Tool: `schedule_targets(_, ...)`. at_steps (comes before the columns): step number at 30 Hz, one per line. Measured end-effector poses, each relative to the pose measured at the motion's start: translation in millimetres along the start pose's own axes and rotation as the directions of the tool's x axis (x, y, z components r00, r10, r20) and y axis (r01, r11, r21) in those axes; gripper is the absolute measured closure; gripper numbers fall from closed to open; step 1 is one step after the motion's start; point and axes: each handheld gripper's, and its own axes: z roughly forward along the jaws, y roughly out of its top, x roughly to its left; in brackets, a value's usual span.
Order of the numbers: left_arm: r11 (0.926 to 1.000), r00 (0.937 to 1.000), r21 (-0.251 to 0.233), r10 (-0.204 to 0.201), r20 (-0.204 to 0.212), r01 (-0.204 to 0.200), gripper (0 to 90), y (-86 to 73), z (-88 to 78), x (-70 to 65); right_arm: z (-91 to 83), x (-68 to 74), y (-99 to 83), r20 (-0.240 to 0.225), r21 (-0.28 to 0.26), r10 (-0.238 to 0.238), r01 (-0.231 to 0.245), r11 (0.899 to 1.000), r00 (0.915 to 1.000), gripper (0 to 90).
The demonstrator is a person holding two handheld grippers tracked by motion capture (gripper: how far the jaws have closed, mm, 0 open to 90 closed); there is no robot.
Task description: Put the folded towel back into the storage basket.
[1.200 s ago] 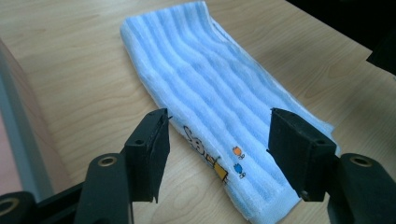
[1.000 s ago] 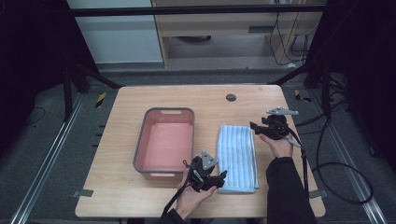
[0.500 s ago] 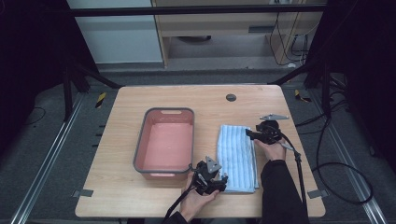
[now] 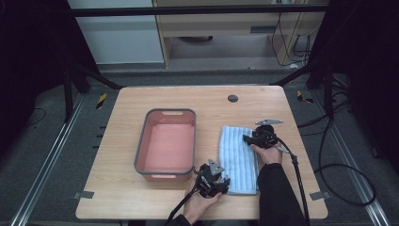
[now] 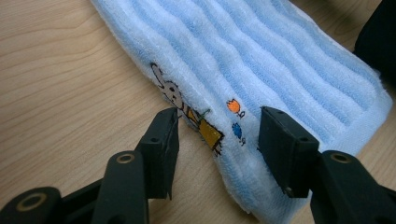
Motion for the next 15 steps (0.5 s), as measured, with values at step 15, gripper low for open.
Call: schedule_targets(15,0.9989,0.9986,0.011,-0.046,0.026,0.045,75.6,1.2,2.8,-4.6,0.4,5.6,-3.7,-0.052,-0.002,0.046,-0.046,0.999,0.9976,80.5)
